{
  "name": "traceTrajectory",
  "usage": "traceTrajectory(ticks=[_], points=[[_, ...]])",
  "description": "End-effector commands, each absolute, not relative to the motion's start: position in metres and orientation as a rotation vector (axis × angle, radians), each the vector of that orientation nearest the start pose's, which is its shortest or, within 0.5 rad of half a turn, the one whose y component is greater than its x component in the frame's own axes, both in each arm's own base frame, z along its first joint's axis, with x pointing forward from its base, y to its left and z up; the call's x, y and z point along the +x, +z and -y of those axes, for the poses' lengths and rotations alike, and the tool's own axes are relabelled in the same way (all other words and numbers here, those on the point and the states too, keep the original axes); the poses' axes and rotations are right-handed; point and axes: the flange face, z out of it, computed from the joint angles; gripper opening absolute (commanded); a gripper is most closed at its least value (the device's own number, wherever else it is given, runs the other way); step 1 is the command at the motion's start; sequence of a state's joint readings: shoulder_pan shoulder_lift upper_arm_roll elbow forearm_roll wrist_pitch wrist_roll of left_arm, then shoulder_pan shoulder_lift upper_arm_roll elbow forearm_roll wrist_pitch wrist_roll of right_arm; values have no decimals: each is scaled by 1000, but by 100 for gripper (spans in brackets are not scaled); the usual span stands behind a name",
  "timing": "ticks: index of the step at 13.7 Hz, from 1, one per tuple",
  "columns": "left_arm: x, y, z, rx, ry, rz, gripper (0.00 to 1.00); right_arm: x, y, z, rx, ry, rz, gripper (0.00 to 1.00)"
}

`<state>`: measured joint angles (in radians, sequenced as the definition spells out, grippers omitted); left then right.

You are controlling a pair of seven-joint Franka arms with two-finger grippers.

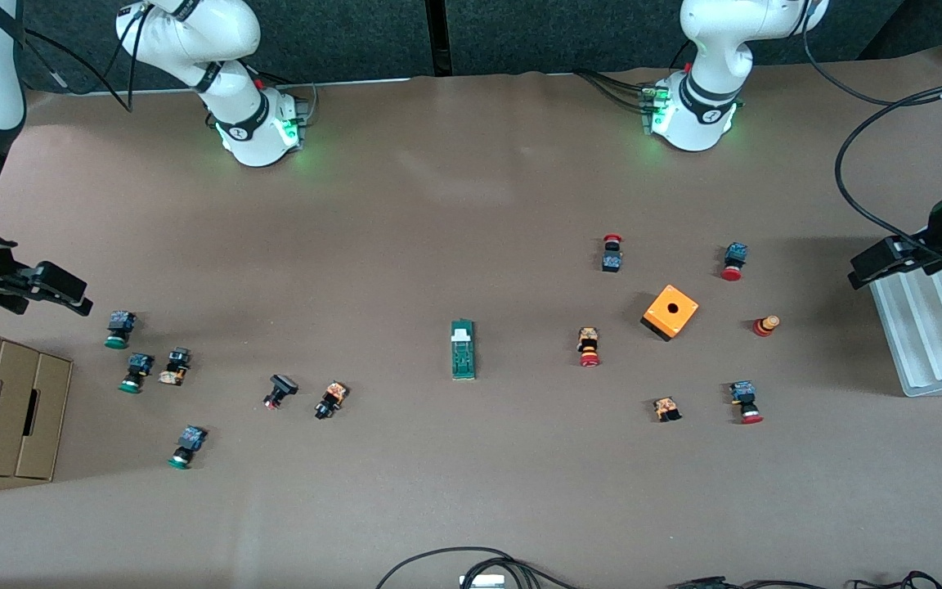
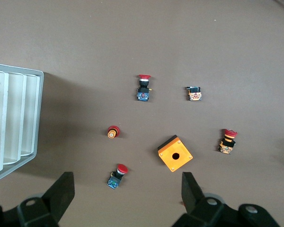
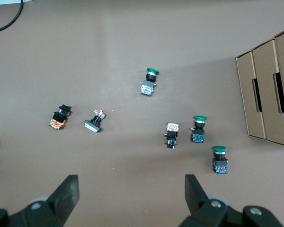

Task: Close load switch with both arms
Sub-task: 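Move the left gripper toward the green load switch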

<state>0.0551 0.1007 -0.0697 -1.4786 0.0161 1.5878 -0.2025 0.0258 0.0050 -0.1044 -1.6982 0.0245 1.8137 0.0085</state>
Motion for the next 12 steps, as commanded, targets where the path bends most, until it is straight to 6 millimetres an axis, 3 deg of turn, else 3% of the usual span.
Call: traceTrajectory(ticks=[1, 6, 8, 12], points=[[586, 615, 4, -3114, -7, 312, 100, 570, 580, 43, -3122, -147, -155, 99], [587, 614, 4, -3115, -5, 312, 100, 570, 579, 47, -3124, -130, -146, 99], [593, 603, 11, -3114, 21, 293, 100, 571, 578, 47, -3124, -128, -150, 99], [602, 581, 65, -3117, 52, 141, 100, 572, 577, 48, -3134, -130, -141, 99]])
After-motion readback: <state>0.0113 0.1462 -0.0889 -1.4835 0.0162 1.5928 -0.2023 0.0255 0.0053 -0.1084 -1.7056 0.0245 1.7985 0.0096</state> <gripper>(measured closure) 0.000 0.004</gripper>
